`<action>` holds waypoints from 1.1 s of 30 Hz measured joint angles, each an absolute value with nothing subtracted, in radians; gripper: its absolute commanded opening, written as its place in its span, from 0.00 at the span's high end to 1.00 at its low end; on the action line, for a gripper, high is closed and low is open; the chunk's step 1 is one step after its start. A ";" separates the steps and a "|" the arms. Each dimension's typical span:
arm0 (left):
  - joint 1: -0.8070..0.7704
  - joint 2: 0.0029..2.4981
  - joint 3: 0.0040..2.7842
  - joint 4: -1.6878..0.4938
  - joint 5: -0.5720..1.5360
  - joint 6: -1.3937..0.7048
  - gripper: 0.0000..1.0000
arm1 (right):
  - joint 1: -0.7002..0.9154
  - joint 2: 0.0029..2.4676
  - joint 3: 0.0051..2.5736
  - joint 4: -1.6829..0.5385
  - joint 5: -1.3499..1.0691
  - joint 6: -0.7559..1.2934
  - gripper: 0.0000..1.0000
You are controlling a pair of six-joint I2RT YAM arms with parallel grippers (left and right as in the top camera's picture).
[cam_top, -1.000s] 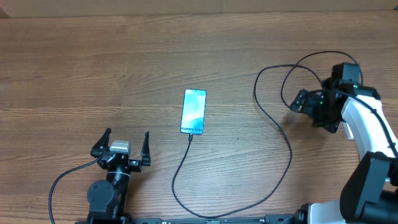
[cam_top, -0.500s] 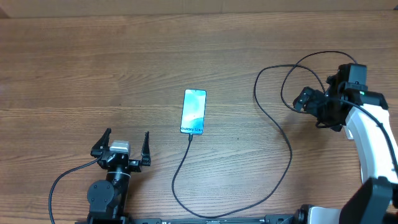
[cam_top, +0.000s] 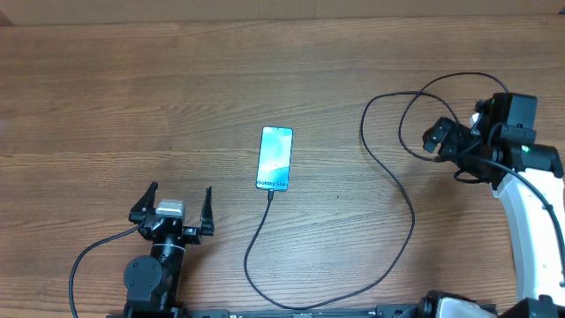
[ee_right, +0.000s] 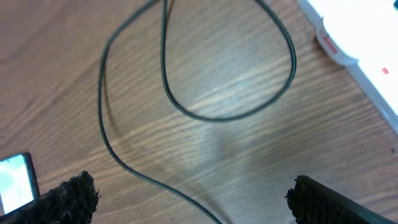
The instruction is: Plug charger to phone and switch on socket
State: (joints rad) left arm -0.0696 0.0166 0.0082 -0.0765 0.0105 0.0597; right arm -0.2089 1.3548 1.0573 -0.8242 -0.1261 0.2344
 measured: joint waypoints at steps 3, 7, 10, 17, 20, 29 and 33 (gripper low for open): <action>-0.070 0.017 0.008 -0.076 0.010 0.059 0.00 | -0.206 1.336 1.017 -0.755 -0.126 0.231 0.00; -0.070 0.017 0.008 -0.076 0.010 0.059 0.00 | -0.182 1.318 0.920 -0.617 -0.150 0.173 0.00; -0.069 0.017 0.008 -0.076 0.010 0.059 0.00 | -0.155 1.311 0.836 -0.544 -0.179 0.116 0.00; -0.069 0.017 0.008 -0.076 0.010 0.059 0.01 | -0.106 1.310 0.694 -0.369 -0.232 0.059 0.00; -0.069 0.017 0.008 -0.076 0.010 0.060 0.00 | -0.101 1.307 0.641 -0.282 -0.260 0.047 0.00; -0.070 0.017 0.008 -0.076 0.010 0.060 0.00 | -0.101 1.304 0.518 -0.167 -0.284 0.033 0.00; -0.070 0.017 0.008 -0.076 0.010 0.060 0.01 | -0.101 1.303 0.515 -0.199 -0.285 0.033 0.00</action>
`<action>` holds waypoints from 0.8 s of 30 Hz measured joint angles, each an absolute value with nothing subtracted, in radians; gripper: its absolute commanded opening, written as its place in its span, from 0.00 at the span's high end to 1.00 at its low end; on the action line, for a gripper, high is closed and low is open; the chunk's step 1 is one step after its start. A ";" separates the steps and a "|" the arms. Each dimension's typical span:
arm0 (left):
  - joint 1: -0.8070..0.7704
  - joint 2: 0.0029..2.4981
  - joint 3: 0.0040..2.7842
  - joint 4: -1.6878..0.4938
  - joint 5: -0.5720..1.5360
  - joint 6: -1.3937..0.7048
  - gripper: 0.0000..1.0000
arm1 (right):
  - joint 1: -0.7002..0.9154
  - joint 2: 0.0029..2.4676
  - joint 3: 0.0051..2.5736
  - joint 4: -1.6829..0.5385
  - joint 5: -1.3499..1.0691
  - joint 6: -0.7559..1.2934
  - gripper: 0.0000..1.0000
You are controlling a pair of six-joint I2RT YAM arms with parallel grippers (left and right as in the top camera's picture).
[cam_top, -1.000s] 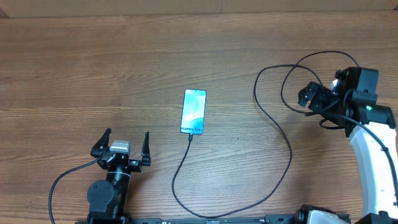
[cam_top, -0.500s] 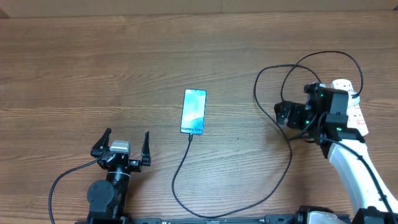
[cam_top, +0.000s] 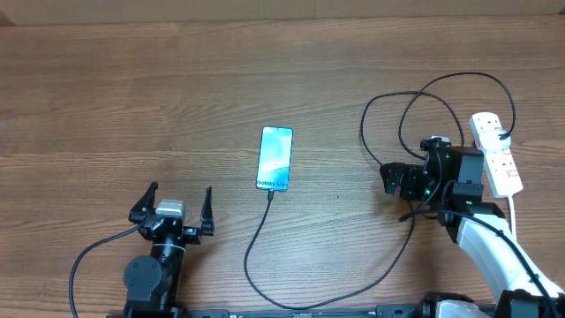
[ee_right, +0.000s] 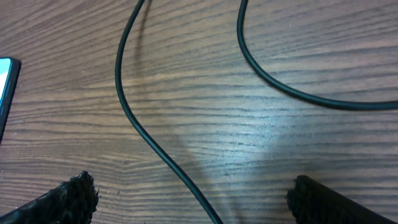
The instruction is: Plug charger to phone and switch on socket
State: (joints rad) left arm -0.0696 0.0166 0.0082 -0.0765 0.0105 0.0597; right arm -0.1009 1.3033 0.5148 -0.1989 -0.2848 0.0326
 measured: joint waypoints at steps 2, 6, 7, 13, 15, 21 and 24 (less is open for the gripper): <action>-0.069 0.017 0.008 -0.076 0.010 0.060 0.00 | -0.101 1.300 0.515 -0.201 -0.285 0.032 0.00; -0.070 0.017 0.008 -0.076 0.010 0.060 0.00 | -0.101 1.291 0.515 -0.197 -0.284 0.032 0.00; -0.070 0.017 0.008 -0.076 0.010 0.060 0.00 | -0.101 1.290 0.515 -0.195 -0.285 0.030 0.00; -0.070 0.017 0.008 -0.076 0.010 0.059 0.00 | -0.101 1.289 0.515 -0.173 -0.285 0.014 0.00; -0.070 0.017 0.008 -0.076 0.010 0.060 0.01 | -0.101 1.289 0.513 -0.141 -0.289 0.011 0.00; -0.070 0.017 0.008 -0.076 0.010 0.059 0.00 | -0.101 1.280 0.411 0.073 -0.315 0.004 0.00; -0.070 0.017 0.008 -0.076 0.010 0.060 0.00 | -0.101 1.273 0.336 0.175 -0.326 0.004 0.00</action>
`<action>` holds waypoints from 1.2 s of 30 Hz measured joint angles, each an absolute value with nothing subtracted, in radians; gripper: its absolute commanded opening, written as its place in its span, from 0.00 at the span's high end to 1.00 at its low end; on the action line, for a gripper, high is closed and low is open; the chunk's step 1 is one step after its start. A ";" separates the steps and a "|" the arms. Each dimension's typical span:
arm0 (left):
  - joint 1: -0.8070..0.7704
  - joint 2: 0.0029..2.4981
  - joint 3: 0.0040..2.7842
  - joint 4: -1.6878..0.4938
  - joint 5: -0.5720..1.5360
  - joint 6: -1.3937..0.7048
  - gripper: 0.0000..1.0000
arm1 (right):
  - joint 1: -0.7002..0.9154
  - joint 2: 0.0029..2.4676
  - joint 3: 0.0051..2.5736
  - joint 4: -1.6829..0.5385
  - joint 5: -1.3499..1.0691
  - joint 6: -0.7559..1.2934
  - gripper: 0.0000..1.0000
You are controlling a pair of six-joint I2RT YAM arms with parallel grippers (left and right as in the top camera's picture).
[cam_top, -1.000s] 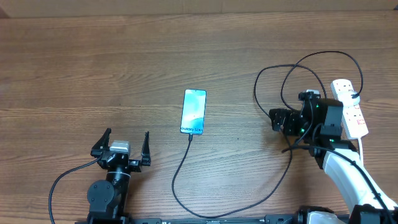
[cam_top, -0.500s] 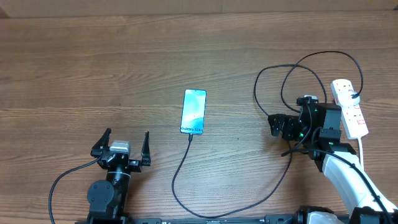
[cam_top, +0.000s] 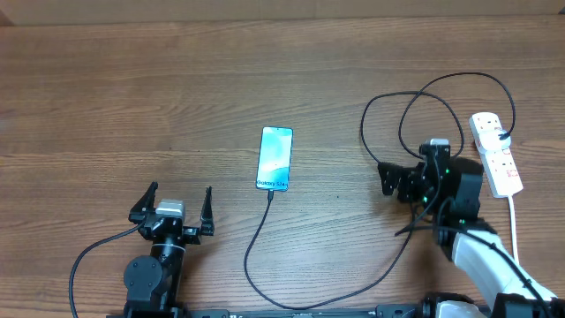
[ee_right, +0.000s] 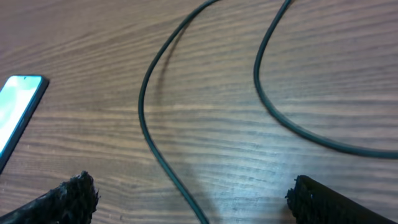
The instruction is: Plug charger to phone and switch on socket
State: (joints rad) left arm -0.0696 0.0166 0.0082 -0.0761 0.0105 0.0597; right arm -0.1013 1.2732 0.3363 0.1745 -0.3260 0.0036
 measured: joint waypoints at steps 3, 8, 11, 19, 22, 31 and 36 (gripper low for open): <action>-0.070 0.017 0.008 -0.076 0.010 0.060 0.00 | -0.101 1.253 0.279 0.250 -0.337 0.004 0.00; -0.070 0.017 0.008 -0.076 0.010 0.059 0.01 | -0.101 1.205 0.222 0.330 -0.348 0.003 0.00; -0.069 0.017 0.008 -0.076 0.010 0.060 0.00 | -0.101 1.185 0.195 0.352 -0.352 0.000 0.00; -0.069 0.017 0.008 -0.076 0.010 0.060 0.00 | -0.101 1.182 0.143 0.377 -0.353 -0.001 0.00; -0.070 0.017 0.008 -0.076 0.010 0.060 0.00 | -0.090 1.182 0.141 0.379 -0.352 -0.002 0.00; -0.070 0.017 0.008 -0.076 0.010 0.060 0.00 | -0.051 1.153 0.101 0.382 -0.353 -0.040 0.00; -0.070 0.017 0.008 -0.076 0.010 0.060 0.00 | -0.051 1.106 0.071 0.382 -0.353 -0.049 0.00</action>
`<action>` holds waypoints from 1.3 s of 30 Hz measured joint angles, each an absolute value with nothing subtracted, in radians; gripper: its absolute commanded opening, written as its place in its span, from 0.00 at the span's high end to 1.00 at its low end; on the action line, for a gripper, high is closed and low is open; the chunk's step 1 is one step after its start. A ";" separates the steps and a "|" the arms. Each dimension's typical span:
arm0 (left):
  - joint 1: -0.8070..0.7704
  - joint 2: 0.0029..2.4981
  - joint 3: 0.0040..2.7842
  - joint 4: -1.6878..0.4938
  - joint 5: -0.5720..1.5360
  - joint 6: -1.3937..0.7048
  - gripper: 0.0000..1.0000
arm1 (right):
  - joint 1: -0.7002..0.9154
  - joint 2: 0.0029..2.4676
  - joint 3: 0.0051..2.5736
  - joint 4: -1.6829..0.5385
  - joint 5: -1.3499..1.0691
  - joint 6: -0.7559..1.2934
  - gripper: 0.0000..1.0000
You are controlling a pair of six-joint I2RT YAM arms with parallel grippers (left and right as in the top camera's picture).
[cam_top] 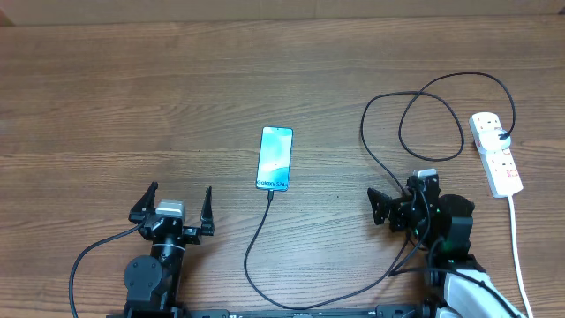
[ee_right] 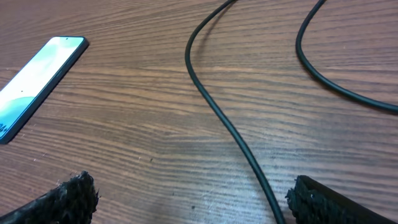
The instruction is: Plug charger to phone and switch on socket
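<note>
The phone (cam_top: 275, 158) lies face up at mid-table with its screen lit; it shows again at the upper left of the right wrist view (ee_right: 38, 83). A black charger cable (cam_top: 406, 201) is plugged into the phone's near end, sweeps along the front, loops back and ends at a plug on the white power strip (cam_top: 496, 157) at the far right. My right gripper (cam_top: 376, 210) hangs open near the front edge, left of the strip, with the cable (ee_right: 219, 115) running between its fingers (ee_right: 69, 198) untouched. My left gripper (cam_top: 177, 206) rests open at front left.
The left arm's own black lead curls along the front left edge. The power strip's white cord runs down the right edge of the wooden table (cam_top: 132, 79). The cable's loops lie between the phone and the strip.
My right gripper has drawn back toward the front edge and slightly left, still open. More of the phone now shows in its wrist view. The left arm, phone and cable have not moved.
My right gripper was first open over the power strip at the far right, hiding it from above. It then stood left of the uncovered strip above the cable loops, and has since come back to the front edge. The phone stayed plugged in and lit throughout.
</note>
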State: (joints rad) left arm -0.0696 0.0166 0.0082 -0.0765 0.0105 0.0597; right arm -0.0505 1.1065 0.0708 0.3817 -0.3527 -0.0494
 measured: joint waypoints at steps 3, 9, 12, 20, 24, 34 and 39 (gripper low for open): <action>-0.070 0.017 0.008 -0.076 0.010 0.060 0.00 | -0.051 1.068 0.047 0.382 -0.353 -0.052 0.00; -0.070 0.017 0.008 -0.076 0.010 0.060 0.00 | -0.051 0.992 0.018 0.343 -0.352 -0.053 0.00; -0.070 0.017 0.008 -0.076 0.010 0.060 0.00 | -0.051 0.958 0.018 0.327 -0.352 -0.053 0.00; -0.070 0.017 0.008 -0.076 0.010 0.060 0.00 | -0.051 0.884 0.018 0.263 -0.353 -0.053 0.00; -0.069 0.017 0.008 -0.076 0.010 0.060 0.00 | -0.051 0.833 0.018 0.217 -0.355 -0.053 0.00; -0.070 0.017 0.008 -0.076 0.010 0.060 0.00 | -0.051 0.688 0.018 0.096 -0.356 -0.054 0.00; -0.070 0.017 0.008 -0.076 0.010 0.060 0.00 | -0.051 0.617 0.018 0.033 -0.356 -0.054 0.00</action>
State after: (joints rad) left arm -0.0696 0.0166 0.0082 -0.0765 0.0105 0.0597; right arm -0.0505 0.6167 0.0177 0.0334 -0.3561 -0.0540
